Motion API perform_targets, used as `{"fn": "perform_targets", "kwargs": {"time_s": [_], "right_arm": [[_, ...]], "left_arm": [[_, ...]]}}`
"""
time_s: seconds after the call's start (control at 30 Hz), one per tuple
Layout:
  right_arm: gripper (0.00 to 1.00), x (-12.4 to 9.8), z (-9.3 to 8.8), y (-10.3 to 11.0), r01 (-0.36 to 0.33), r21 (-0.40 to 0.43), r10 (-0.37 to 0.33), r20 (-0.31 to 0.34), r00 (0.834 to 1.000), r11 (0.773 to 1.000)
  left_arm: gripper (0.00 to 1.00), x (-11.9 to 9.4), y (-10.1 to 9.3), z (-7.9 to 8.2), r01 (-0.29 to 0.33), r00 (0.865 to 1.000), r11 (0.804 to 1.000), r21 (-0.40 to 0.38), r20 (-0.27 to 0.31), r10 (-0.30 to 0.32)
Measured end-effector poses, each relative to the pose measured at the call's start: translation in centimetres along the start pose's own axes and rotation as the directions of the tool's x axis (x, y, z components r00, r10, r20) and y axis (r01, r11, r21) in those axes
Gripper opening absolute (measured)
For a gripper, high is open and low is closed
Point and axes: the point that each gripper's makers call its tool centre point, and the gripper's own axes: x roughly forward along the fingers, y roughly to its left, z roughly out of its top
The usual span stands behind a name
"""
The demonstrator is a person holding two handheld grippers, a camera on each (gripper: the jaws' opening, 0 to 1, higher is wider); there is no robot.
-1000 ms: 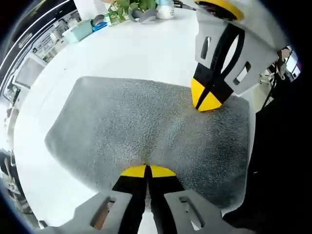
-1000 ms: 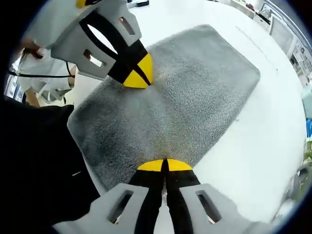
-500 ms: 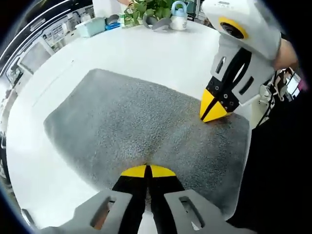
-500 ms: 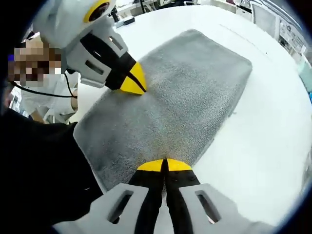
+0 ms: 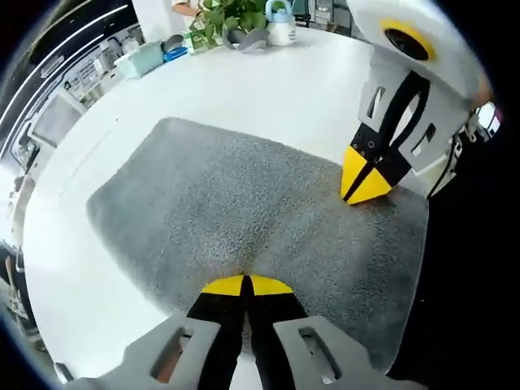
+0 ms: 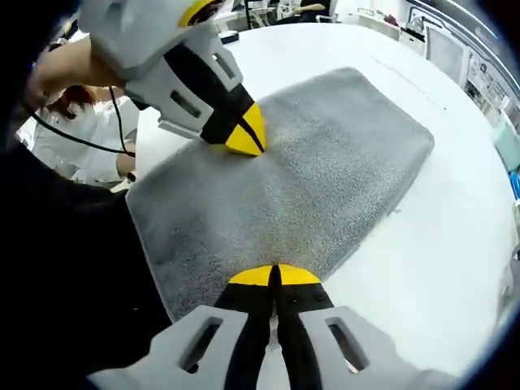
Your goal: Fold the towel on the table until its edges align and the towel forms a compact rectangular stack.
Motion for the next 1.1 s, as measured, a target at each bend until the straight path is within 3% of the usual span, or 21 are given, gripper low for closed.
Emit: {"fn": "perform_targets", "kwargs": {"time_s": [0.13, 0.17, 0.23, 0.27, 0.33, 0.4, 0.5, 0.57, 0.77, 0.83, 0.97, 1.1], "right_arm": [[0.00, -0.2, -0.2, 0.3, 0.002, -0.013, -0.001, 0.062, 0.998, 1.000], [0.00, -0.2, -0.2, 0.6, -0.004, -0.027, 0.006, 0.081, 0.997, 1.000], [0.00, -0.2, -0.2, 0.9, -0.007, -0.041, 0.012, 0.114, 0.993, 0.999], [0.00, -0.2, -0.1, 0.9, -0.002, -0.063, 0.011, 0.139, 0.990, 0.998], [0.00, -0.3, -0.2, 1.0, 0.009, -0.060, 0.001, 0.172, 0.985, 0.998], [0.00, -0.3, 0.0, 1.0, 0.039, -0.128, -0.011, 0.216, 0.976, 0.991], [0.00, -0.4, -0.2, 1.3, 0.074, -0.146, -0.035, 0.254, 0.967, 0.987], [0.00, -0.5, -0.1, 1.4, 0.122, -0.203, -0.061, 0.284, 0.957, 0.971], [0.00, -0.6, 0.0, 1.6, 0.190, -0.266, -0.074, 0.391, 0.917, 0.945], [0.00, -0.6, -0.1, 1.7, 0.221, -0.282, -0.087, 0.419, 0.904, 0.934], [0.00, -0.6, 0.1, 1.9, 0.300, -0.343, -0.126, 0.447, 0.885, 0.890], [0.00, -0.7, 0.1, 1.7, 0.300, -0.329, -0.120, 0.471, 0.874, 0.895]], "left_arm": [[0.01, -0.2, -0.2, -0.2, 0.025, 0.999, 1.000, 0.000, 0.028, -0.025], [0.01, -0.4, -0.8, -0.5, 0.067, 0.998, 0.992, 0.104, 0.004, -0.067], [0.01, -0.7, -1.7, -0.9, 0.095, 0.995, 0.967, 0.238, -0.020, -0.093], [0.01, -0.8, -1.6, -1.0, 0.080, 0.997, 0.965, 0.248, -0.016, -0.079], [0.01, -0.8, -1.6, -1.0, 0.052, 0.998, 0.975, 0.215, 0.007, -0.055], [0.01, -0.8, -1.5, -1.0, 0.022, 0.999, 0.980, 0.200, 0.030, -0.029], [0.01, -0.8, -1.5, -1.0, -0.009, 0.999, 0.982, 0.188, 0.051, -0.001], [0.01, -0.8, -1.4, -1.1, -0.021, 0.997, 0.983, 0.183, 0.078, 0.007], [0.01, -1.0, -1.2, -1.1, -0.042, 0.981, 0.993, 0.107, 0.195, 0.020], [0.01, -1.0, -1.2, -1.1, -0.052, 0.977, 0.994, 0.096, 0.210, 0.031], [0.01, -1.0, -1.1, -0.9, -0.064, 0.975, 0.993, 0.102, 0.218, 0.040], [0.01, -0.9, -0.9, -0.9, -0.043, 0.976, 0.995, 0.088, 0.218, 0.023]]}}
